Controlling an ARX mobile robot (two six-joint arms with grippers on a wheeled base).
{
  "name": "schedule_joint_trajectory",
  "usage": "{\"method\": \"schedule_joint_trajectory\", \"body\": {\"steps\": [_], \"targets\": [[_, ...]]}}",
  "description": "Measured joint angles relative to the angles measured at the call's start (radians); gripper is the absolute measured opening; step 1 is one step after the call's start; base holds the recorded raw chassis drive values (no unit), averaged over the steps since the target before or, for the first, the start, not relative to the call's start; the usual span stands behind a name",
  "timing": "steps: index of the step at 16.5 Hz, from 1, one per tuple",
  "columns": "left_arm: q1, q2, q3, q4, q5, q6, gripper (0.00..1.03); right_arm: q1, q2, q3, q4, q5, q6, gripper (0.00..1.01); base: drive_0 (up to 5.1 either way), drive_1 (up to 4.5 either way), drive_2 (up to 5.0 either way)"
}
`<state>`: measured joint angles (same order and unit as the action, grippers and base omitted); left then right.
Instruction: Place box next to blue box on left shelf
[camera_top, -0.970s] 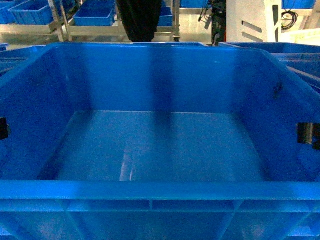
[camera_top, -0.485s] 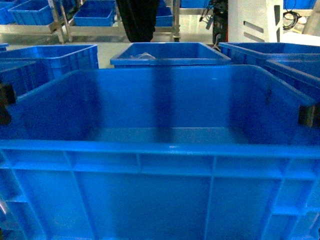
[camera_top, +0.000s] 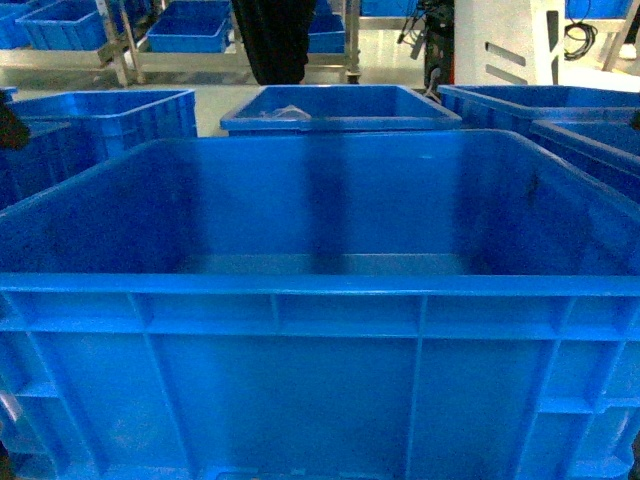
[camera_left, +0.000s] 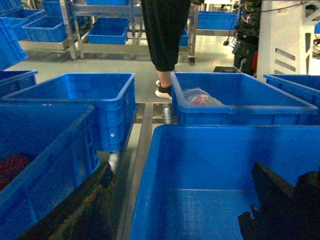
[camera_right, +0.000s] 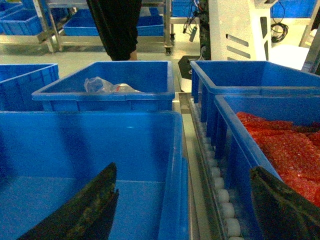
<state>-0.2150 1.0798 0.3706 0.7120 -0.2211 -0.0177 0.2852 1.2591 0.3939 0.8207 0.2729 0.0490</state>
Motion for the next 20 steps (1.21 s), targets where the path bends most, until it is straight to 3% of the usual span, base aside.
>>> {"method": "schedule_joint_trajectory", "body": {"steps": [2,4,5,6,7,9,10,11,12,13,14,18,20], "targets": [[0.047,-0.077,-0.092,0.0,0.041,0.0,0.58,-0.061,-0.089,-0.109,0.045,-0.036,-0.025,0.54,0.0,0.0,0.0],[0.07,-0.13,-0.142,-0.002,0.072,0.0,0.39,-0.092,-0.162,-0.155,0.039,-0.074,-0.032,0.36,0.0,0.0,0.0],[0.099,-0.209,-0.197,-0.02,0.101,0.0,0.15,-0.129,-0.243,-0.222,0.006,-0.114,-0.039,0.12,0.0,0.0,0.0],[0.115,-0.252,-0.225,-0.039,0.116,-0.001,0.01,-0.151,-0.297,-0.251,-0.018,-0.134,-0.043,0.01,0.0,0.0,0.0],[0.127,-0.292,-0.248,-0.06,0.127,0.0,0.02,-0.165,-0.345,-0.272,-0.04,-0.149,-0.043,0.02,0.0,0.0,0.0],[0.212,-0.375,-0.282,-0.107,0.214,0.002,0.02,-0.19,-0.437,-0.308,-0.095,-0.177,-0.043,0.02,0.0,0.0,0.0],[0.22,-0.412,-0.294,-0.127,0.208,0.002,0.02,-0.211,-0.481,-0.325,-0.126,-0.2,-0.043,0.02,0.0,0.0,0.0],[0.214,-0.447,-0.306,-0.152,0.221,0.002,0.02,-0.273,-0.5,-0.348,-0.095,-0.266,-0.043,0.02,0.0,0.0,0.0],[0.213,-0.484,-0.318,-0.182,0.221,0.003,0.02,-0.293,-0.521,-0.37,-0.106,-0.262,-0.043,0.02,0.0,0.0,0.0],[0.213,-0.521,-0.325,-0.21,0.221,0.003,0.02,-0.29,-0.554,-0.38,-0.166,-0.273,-0.044,0.02,0.0,0.0,0.0],[0.213,-0.529,-0.355,-0.159,0.22,0.002,0.02,-0.285,-0.611,-0.38,-0.192,-0.274,-0.043,0.02,0.0,0.0,0.0],[0.213,-0.673,-0.355,-0.305,0.22,0.003,0.02,-0.285,-0.785,-0.38,-0.353,-0.274,-0.043,0.02,0.0,0.0,0.0],[0.213,-0.687,-0.355,-0.318,0.221,0.003,0.02,-0.285,-0.804,-0.38,-0.368,-0.274,-0.043,0.02,0.0,0.0,0.0]]}}
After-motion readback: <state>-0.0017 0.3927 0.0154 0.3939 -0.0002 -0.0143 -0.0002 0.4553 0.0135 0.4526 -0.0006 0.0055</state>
